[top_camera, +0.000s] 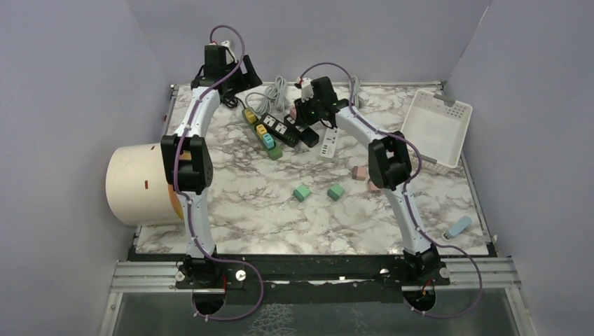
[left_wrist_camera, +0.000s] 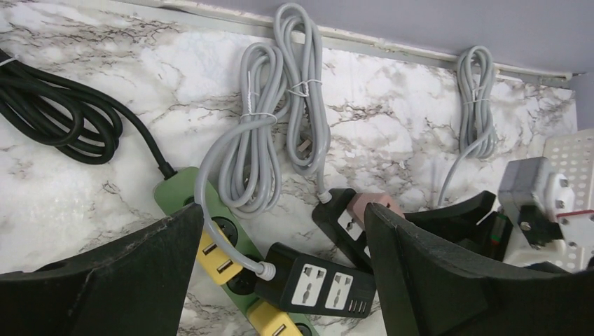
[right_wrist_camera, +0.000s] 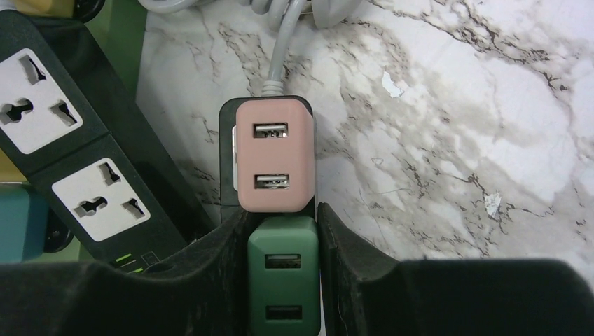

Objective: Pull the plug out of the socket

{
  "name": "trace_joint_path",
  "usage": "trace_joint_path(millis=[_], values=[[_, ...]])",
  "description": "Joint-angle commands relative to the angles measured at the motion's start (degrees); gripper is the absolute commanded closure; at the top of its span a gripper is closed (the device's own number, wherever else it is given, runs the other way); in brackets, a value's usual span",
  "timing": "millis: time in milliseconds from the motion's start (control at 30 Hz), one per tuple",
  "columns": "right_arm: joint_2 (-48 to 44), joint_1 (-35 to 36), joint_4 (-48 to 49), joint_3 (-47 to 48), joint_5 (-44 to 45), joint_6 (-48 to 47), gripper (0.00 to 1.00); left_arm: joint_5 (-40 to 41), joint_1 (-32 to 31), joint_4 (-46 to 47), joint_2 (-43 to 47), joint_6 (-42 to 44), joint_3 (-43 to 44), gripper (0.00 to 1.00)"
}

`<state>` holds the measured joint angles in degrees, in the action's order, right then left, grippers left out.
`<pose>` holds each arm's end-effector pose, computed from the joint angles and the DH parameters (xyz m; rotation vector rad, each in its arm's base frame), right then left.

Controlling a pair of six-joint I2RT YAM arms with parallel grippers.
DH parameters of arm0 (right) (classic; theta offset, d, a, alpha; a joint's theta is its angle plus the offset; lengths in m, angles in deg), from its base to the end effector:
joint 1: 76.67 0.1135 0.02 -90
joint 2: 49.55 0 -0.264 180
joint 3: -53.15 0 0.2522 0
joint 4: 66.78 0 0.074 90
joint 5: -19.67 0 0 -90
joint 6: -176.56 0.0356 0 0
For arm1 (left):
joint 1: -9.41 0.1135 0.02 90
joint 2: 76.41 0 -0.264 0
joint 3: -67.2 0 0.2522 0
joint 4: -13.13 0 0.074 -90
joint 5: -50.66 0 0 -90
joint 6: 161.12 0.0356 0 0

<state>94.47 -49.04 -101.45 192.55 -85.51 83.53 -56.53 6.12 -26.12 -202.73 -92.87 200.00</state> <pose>0.4997 0.2721 0.1797 -0.7408 2.1583 0.5264 0.5163 -0.0402 0.2962 -0.1708 2.1625 -0.5747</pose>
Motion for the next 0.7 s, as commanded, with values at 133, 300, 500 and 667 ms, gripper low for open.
trace_joint_path(millis=[133, 300, 500, 667], values=[[2.52, -0.05, 0.35, 3.89, -0.07, 0.29, 0.77, 0.05, -1.00, 2.89, 7.42, 1.48, -8.15, 0.12], [1.91, -0.04, 0.24, 4.20, -0.08, 0.43, 0.99, -0.11, -4.90, 4.80, 11.32, 1.50, -15.38, 0.12], [-9.96, -0.13, 6.40, -4.57, 1.66, 0.50, 0.99, -2.42, -9.03, 9.08, 12.44, -2.35, -20.22, 0.12], [-16.06, -0.22, 6.60, -6.81, 1.60, 1.33, 0.99, -6.96, -9.99, 14.14, 13.55, -5.01, -23.49, 0.12]])
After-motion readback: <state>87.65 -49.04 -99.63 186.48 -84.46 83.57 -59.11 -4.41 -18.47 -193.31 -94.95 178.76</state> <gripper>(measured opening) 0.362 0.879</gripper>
